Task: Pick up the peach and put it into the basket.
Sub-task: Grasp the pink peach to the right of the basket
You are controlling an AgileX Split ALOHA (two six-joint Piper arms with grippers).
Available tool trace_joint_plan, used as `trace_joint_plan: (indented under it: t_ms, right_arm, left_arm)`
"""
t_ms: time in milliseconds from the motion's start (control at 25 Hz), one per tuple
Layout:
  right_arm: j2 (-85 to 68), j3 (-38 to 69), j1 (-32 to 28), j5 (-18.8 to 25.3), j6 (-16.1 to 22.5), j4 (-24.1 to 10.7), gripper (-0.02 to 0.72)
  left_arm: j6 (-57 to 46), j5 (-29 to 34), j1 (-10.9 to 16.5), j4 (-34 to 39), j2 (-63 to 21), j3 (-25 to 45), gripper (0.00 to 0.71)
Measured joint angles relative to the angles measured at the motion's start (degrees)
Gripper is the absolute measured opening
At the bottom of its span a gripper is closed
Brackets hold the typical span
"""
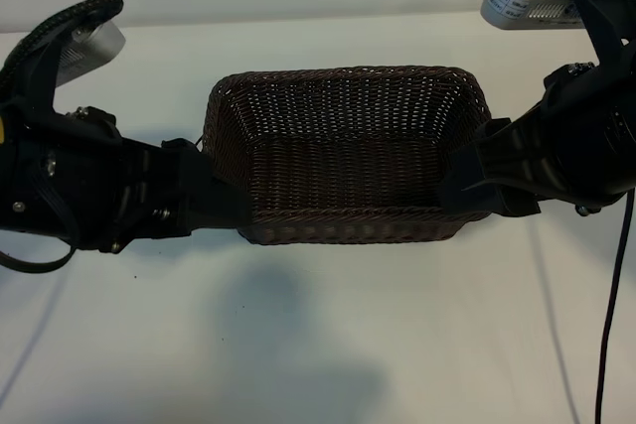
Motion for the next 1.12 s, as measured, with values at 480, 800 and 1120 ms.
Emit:
trace_joint_plan:
  t_ms: [480,800,1120]
  right_arm:
    - [0.0,0.0,0.0,0.0,0.0,0.0,0.516]
    - [0.0,0.0,0.0,0.0,0.0,0.0,0.516]
    - [0.0,0.0,0.0,-3.51,0.0,0.0,0.516]
  left_arm:
    - [0.0,0.0,0.0,0.0,0.0,0.0,0.553]
    - [0.22,0.07,0.0,0.0,0.0,0.0,0.553]
    - [0.26,0.12,0.0,0.0,0.0,0.0,0.553]
